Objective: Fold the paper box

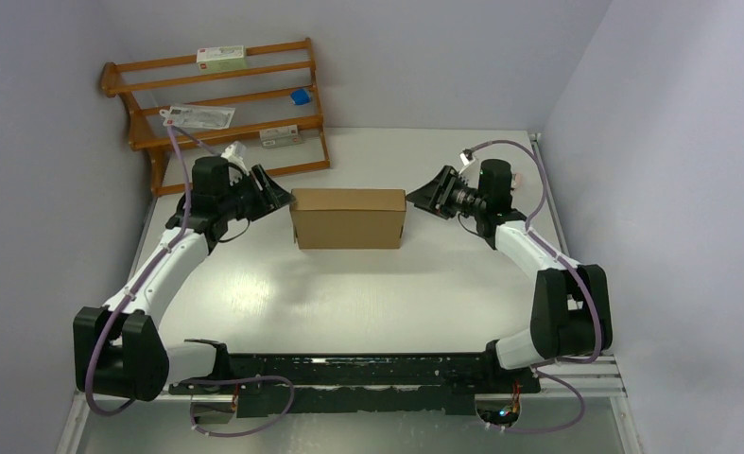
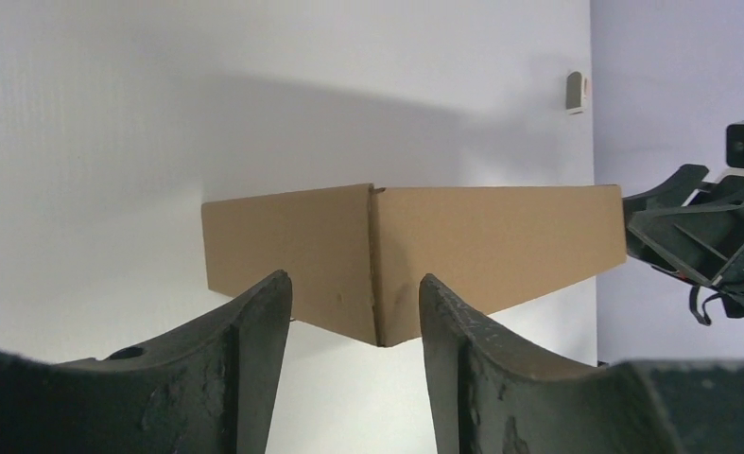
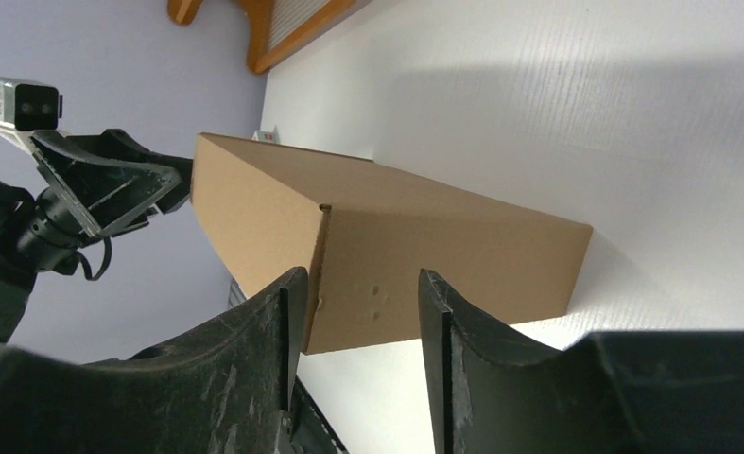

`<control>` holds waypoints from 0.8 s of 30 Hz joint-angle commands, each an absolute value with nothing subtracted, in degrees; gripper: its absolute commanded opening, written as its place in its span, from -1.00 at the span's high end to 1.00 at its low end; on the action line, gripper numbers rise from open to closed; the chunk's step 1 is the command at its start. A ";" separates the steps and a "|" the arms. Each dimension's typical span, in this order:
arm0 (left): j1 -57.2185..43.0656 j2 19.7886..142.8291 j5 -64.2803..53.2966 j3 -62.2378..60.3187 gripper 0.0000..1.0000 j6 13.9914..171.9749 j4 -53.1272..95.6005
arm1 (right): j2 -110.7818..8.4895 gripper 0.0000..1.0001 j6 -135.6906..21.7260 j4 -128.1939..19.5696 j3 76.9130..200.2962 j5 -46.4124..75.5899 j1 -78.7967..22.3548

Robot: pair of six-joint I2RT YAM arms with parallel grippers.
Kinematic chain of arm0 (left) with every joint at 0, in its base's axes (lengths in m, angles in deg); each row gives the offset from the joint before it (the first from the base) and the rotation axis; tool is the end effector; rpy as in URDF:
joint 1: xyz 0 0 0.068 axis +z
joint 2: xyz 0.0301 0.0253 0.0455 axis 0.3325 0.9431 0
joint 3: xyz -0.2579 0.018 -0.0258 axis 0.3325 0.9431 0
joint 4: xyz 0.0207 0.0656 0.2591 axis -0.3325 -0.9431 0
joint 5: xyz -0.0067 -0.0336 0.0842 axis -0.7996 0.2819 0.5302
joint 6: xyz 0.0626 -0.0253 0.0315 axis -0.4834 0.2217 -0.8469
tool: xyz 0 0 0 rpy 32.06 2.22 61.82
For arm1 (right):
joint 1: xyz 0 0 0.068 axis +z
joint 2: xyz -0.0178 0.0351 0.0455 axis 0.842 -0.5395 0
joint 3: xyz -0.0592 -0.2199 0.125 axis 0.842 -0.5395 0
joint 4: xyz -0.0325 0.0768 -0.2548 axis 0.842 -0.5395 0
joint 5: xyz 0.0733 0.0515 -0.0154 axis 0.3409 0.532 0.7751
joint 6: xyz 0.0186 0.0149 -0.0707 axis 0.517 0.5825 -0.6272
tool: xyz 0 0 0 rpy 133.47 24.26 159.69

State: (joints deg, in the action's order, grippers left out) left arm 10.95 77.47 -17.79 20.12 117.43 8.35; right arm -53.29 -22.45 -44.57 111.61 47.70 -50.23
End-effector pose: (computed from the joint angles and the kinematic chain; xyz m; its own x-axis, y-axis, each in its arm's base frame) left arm 0.3045 -0.0677 0.2505 -0.6709 -0.4569 -0.5841 0.0498 0.7581 -0.6502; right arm 0.3339 0.0829 0.2163 -0.7684 0.4084 -0.4928 -0.2281 0.5447 0.8070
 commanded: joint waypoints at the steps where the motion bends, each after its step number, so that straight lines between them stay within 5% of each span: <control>1: 12.00 77.25 -21.88 19.34 -0.16 118.82 12.71 | -53.64 -0.02 -20.48 -40.58 112.50 49.97 -50.43; 17: 13.07 82.15 -24.54 23.11 0.01 120.26 16.81 | -57.27 0.00 -17.27 -34.95 109.84 51.40 -48.06; 24: 13.43 85.01 -24.60 25.02 0.19 120.75 15.58 | -61.63 0.42 -17.11 -30.26 103.45 52.60 -48.12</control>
State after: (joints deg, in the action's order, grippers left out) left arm 12.88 82.37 -24.54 22.44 121.41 18.51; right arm -57.59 -17.03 -31.67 108.55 51.35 -48.53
